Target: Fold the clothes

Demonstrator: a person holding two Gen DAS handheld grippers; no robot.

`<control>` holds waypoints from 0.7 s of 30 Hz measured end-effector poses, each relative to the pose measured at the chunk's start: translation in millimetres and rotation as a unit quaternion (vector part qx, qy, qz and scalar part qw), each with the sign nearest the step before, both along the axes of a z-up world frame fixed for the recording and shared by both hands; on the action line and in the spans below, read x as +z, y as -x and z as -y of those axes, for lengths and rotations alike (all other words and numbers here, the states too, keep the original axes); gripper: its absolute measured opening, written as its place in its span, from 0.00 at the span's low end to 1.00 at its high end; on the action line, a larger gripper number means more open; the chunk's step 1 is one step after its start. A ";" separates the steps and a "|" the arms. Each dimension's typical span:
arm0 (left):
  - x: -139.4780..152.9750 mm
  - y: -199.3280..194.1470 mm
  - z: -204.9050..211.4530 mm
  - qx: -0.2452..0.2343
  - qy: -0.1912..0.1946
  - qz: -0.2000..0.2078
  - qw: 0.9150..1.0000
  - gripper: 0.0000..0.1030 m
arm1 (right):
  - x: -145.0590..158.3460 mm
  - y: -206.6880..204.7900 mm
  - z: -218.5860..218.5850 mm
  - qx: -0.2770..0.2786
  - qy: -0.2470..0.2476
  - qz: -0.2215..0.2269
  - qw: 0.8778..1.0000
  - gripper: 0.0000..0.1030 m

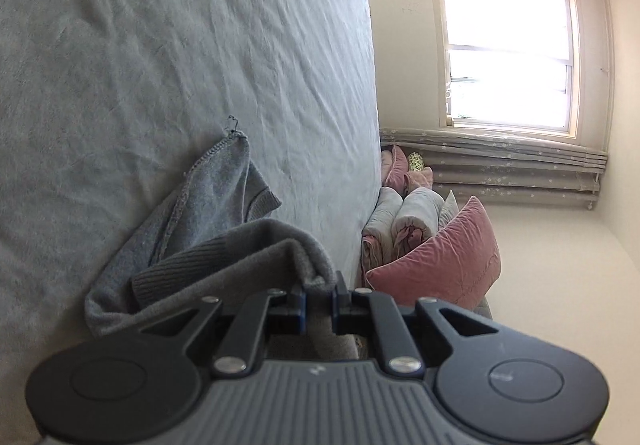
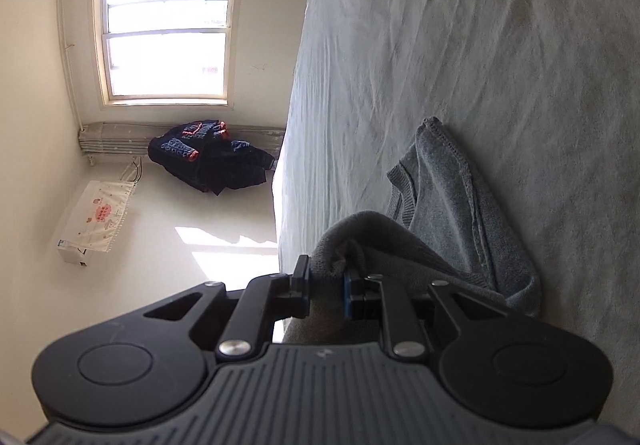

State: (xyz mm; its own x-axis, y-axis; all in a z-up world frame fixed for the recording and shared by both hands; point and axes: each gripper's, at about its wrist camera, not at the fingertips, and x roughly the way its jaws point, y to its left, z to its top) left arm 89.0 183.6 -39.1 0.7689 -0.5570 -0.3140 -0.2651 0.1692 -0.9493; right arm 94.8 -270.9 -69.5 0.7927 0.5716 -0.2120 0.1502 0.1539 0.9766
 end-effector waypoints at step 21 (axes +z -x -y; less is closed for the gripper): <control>-5.6 -69.2 -12.2 -0.070 -0.207 0.071 0.973 0.49 | -0.5 3.9 13.0 -0.009 0.114 0.045 0.992 0.52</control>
State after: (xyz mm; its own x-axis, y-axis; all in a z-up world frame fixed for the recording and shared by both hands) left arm 158.2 195.9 -44.7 0.7467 -0.5072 -0.4303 -0.0835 0.5704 -0.8171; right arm 91.0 -283.9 -70.1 0.8239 0.5024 -0.2624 0.0692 0.3704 0.9263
